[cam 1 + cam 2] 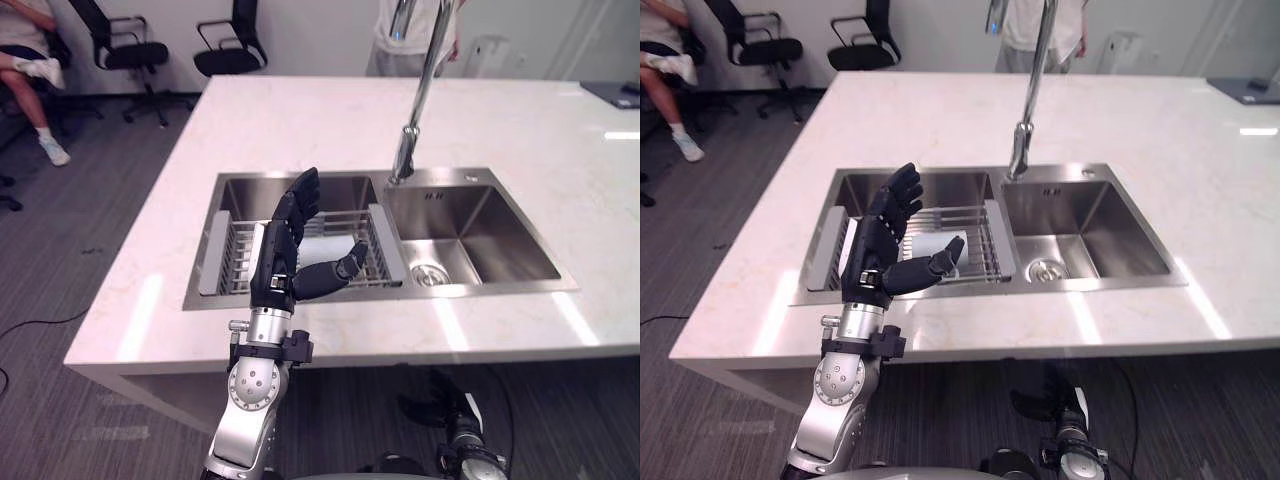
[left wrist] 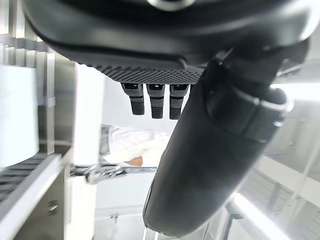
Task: Walk over to the sink, pick up the cup, carry it to the dishwasher, place the cup inside the dishwasher, then close the dishwasher door
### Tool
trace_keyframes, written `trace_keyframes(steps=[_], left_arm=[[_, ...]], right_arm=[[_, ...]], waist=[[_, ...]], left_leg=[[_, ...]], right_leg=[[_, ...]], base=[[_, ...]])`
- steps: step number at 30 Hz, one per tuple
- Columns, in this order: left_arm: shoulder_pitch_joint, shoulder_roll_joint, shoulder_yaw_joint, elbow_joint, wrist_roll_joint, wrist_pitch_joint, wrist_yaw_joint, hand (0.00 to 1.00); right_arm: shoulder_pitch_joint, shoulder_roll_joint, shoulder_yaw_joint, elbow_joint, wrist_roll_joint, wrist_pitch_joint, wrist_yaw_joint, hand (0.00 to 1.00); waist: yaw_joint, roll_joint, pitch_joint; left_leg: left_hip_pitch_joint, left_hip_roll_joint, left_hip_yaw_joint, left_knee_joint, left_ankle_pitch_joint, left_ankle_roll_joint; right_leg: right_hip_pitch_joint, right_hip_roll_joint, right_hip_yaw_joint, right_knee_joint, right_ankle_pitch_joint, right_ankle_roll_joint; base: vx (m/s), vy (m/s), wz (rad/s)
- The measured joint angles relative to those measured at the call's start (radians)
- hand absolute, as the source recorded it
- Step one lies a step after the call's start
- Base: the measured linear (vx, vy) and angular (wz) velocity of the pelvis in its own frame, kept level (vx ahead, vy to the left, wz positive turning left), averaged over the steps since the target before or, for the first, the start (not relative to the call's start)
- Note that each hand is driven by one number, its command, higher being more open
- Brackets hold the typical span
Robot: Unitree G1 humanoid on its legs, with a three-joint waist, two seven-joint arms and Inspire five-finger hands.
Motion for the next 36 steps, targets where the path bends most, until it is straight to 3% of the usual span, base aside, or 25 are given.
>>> trace_keyframes(steps=[1,3,5,8,12,15,21,27,31,36], left_arm=[[0.0,0.0,0.002,-0.006,0.0,-0.001,0.0,0.9],[-0.003,0.0,0.01,-0.029,0.0,-0.007,-0.001,0.9],[-0.005,0.005,0.014,-0.03,0.013,-0.007,0.0,0.9],[-0.01,0.015,0.021,-0.013,0.058,-0.005,0.0,0.9],[-0.011,0.032,-0.009,0.006,0.092,-0.005,-0.004,0.9],[-0.021,0.06,-0.049,0.015,0.122,-0.004,-0.025,0.9],[-0.086,0.087,-0.085,0.149,0.183,0.014,-0.054,0.9],[-0.164,0.128,-0.075,0.32,0.242,0.032,-0.061,0.9],[-0.179,0.163,-0.058,0.372,0.255,0.045,-0.06,0.9],[-0.205,0.182,-0.029,0.415,0.272,0.057,-0.038,0.9]], right_arm=[[-0.001,-0.001,0.0,0.0,0.0,0.0,0.0,0.9],[-0.008,0.005,0.004,0.006,0.0,0.0,0.003,0.9],[-0.008,0.024,0.005,0.017,0.0,0.001,0.007,0.9],[-0.019,0.023,0.003,0.06,0.0,0.001,0.01,0.9],[-0.015,0.026,0.004,0.075,0.0,0.001,0.023,0.9],[-0.039,0.03,0.006,0.117,0.0,0.0,0.026,0.9],[-0.044,0.019,0.005,0.189,-0.001,0.0,0.037,0.9],[-0.055,-0.012,0.009,0.288,-0.001,0.0,0.051,0.9],[-0.061,-0.028,0.016,0.306,-0.001,0.0,0.062,0.9],[-0.058,-0.028,0.017,0.312,-0.001,0.0,0.068,0.9]], waist=[[0.003,0.004,-0.002],[0.017,0.015,-0.014],[0.017,-0.011,-0.031],[0.013,-0.015,-0.03],[0.011,-0.019,-0.042],[0.013,-0.031,-0.054],[-0.02,-0.035,-0.068],[-0.04,-0.03,-0.086],[-0.066,-0.03,-0.086],[-0.073,-0.028,-0.083]], left_leg=[[-0.017,-0.002,0.004,-0.027,-0.007,0.009],[-0.033,-0.029,0.022,-0.247,0.019,0.033],[-0.011,-0.075,-0.003,-0.347,0.018,0.031],[0.053,-0.125,-0.008,-0.487,0.026,0.021],[0.099,-0.139,0.001,-0.541,0.031,0.016],[0.117,-0.149,0.028,-0.615,0.07,0.011],[0.151,-0.155,0.048,-0.726,0.132,0.006],[0.168,-0.166,0.037,-0.813,0.177,0.01],[0.166,-0.185,0.039,-0.833,0.193,0.024],[0.164,-0.204,0.038,-0.844,0.208,0.036]], right_leg=[[0.004,-0.001,0.0,-0.007,0.0,0.003],[0.003,-0.002,0.019,-0.003,-0.008,0.031],[-0.02,-0.02,0.041,-0.015,0.002,0.053],[0.013,-0.033,0.07,-0.089,0.034,0.078],[0.039,-0.039,0.095,-0.123,0.04,0.085],[0.022,-0.036,0.121,-0.149,0.062,0.082],[0.008,-0.023,0.149,-0.182,0.096,0.075],[-0.001,-0.011,0.181,-0.252,0.157,0.074],[0.008,-0.024,0.188,-0.307,0.199,0.084],[0.021,-0.039,0.192,-0.366,0.233,0.086]], base=[[0.11,0.092,-0.1],[0.11,0.142,-0.16],[0.11,0.106,0.05],[0.06,0.12,0.2],[0.0,0.061,-0.01],[-0.02,0.009,-0.21],[-0.02,-0.024,-0.15],[-0.02,0.007,-0.18],[-0.06,0.059,-0.06],[-0.08,0.05,0.0]])
